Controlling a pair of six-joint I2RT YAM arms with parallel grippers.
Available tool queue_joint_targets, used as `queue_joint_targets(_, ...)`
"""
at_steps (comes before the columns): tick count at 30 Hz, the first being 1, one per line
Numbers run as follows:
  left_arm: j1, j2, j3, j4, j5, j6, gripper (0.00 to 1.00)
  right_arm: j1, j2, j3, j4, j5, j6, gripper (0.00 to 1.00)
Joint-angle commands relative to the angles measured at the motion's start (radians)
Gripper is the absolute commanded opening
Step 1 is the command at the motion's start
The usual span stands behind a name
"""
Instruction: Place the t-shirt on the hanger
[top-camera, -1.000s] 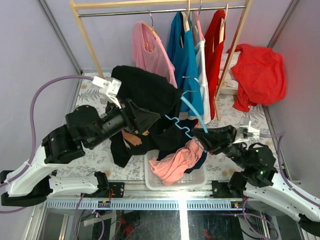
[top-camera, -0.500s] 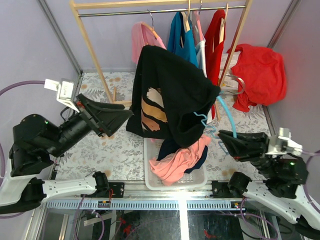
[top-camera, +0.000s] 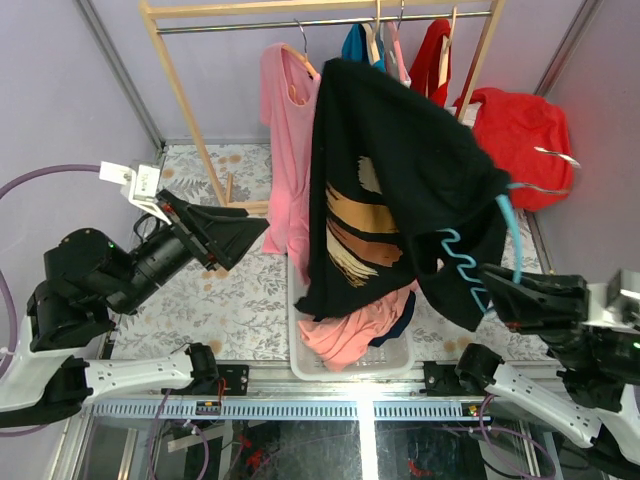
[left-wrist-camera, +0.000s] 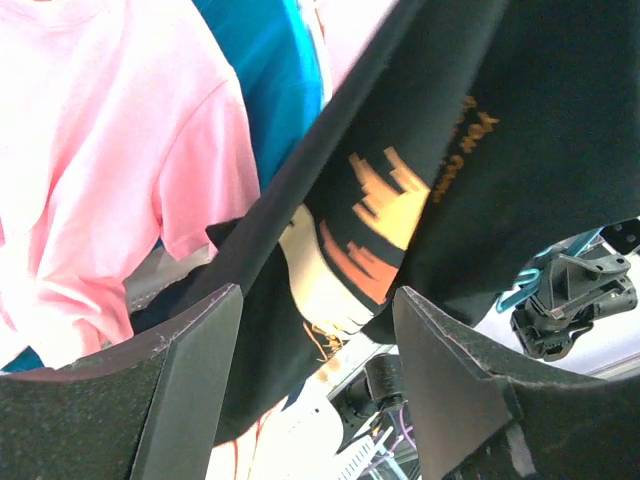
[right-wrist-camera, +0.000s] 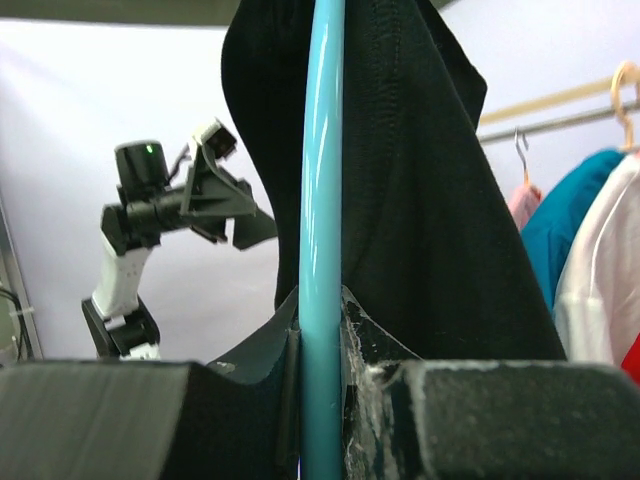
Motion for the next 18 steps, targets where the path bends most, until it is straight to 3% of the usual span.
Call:
queue_joint_targets(1,-0.002,0.024,-0.034,0.017,-0.021,0.029,0.63,-0.001,0.063,-0.017,0.092,-0.018,0.023,0.00)
queue_joint_targets(8,-0.002,0.050,-0.056,0.044,-0.009,0.037,0.65,-0.002,0.059,-0.004,0.055,-0.026,0.027,0.00)
queue_joint_targets(18,-0.002,0.077,-0.054,-0.004,-0.219,0.036,0.65,-0.001,0.041,-0.016,0.050,-0.034,0.048,0.00)
